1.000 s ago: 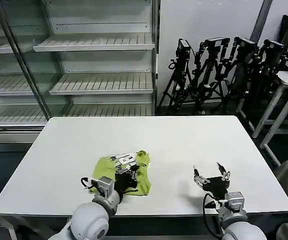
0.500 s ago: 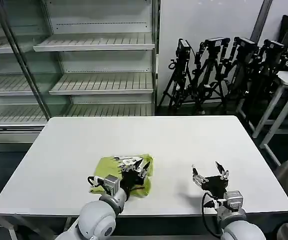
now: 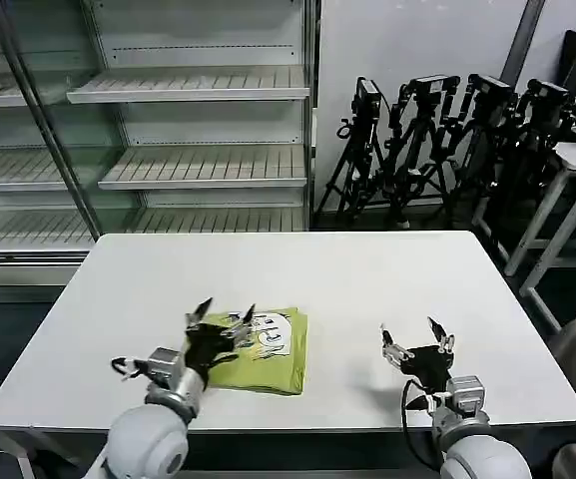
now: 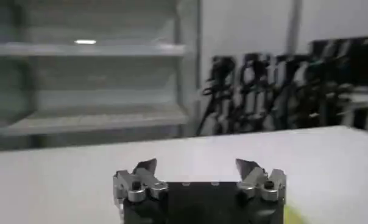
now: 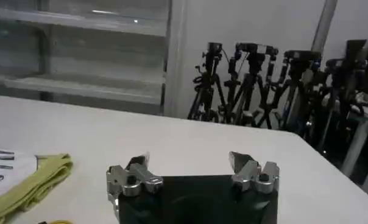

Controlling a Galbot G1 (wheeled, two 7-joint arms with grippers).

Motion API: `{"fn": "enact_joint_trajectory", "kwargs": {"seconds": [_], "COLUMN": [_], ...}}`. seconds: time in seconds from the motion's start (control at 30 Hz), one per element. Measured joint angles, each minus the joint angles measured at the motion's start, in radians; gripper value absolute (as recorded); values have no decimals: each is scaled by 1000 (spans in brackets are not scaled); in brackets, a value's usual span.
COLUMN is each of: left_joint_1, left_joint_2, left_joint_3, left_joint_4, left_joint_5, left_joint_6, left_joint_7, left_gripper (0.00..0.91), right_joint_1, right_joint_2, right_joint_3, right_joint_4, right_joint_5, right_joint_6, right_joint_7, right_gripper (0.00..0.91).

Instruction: Fold and organize the clothes.

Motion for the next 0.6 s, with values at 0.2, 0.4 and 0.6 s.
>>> {"fn": "enact_joint_trajectory", "kwargs": {"seconds": [0.2, 0.4, 0.6], "left_joint_1": [59, 81, 84], "left_joint_2": [-19, -41, -57], "left_joint_3": [-68, -115, -136], "left_joint_4": [19, 62, 125], "left_joint_5": [-40, -88, -118], "left_joint_6": [27, 22, -1], "left_joint_7": [-21, 5, 69], "left_gripper": [907, 907, 131], "right_joint_1": [-7, -20, -32], "right_joint_2": [0, 1, 1], "right_joint_3": [-2, 5, 10], "right_joint_4": [7, 13, 20], "right_joint_5": [-1, -2, -4], "right_joint_6": [1, 8, 10], "right_joint_7": [0, -1, -2], "right_gripper": [907, 907, 907]}}
